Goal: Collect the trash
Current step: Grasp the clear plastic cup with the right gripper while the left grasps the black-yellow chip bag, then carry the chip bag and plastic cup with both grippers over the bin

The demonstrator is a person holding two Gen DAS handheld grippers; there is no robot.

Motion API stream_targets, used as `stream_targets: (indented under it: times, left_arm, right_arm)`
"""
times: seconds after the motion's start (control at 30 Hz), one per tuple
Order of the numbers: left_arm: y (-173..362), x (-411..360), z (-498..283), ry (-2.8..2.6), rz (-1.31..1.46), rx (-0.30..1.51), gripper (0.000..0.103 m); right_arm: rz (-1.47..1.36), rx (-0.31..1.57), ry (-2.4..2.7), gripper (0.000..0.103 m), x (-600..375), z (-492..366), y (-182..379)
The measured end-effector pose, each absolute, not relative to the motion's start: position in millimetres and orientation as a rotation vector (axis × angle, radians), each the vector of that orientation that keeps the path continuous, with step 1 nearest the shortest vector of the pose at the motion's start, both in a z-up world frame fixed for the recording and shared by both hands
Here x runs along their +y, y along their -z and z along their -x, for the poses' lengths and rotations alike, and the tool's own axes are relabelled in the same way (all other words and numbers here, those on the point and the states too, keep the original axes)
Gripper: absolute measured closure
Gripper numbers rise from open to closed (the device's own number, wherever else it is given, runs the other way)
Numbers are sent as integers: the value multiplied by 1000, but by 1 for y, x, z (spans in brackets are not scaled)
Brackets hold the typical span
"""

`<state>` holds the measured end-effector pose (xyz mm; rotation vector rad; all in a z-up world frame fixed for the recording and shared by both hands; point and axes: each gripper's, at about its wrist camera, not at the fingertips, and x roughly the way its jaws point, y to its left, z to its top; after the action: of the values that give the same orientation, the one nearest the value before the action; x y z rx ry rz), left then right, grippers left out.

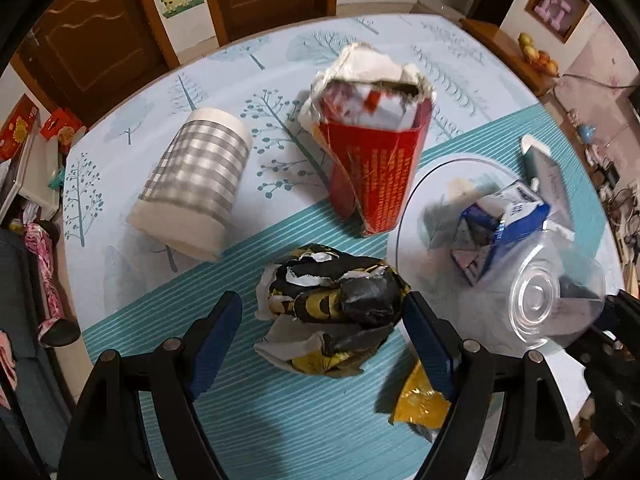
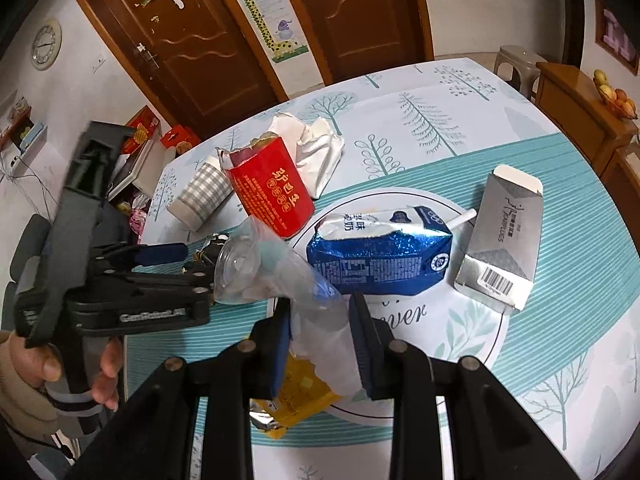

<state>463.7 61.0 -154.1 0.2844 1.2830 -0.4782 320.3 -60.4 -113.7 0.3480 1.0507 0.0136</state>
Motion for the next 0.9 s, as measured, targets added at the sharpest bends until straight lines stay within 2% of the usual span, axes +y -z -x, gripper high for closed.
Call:
stream_targets:
  times: [0.33,0.4,0.63,0.9]
  left_arm:
    - [179,62,-471,466,-224,1363,22]
    - [181,66,-471,469,-190,1371,30]
    - [162,79,-455,475,-139,1285,32]
    - [113,75,-404,483,-138,1195,32]
  right_arm:
    - [-403,1057,26,75,-75,-309,121]
    - [-412,1055,25,75,-76,-306,121]
    - [-433,1046,15,75,-77,-297,121]
    - [-474,1012,7,75,-88,-268,108]
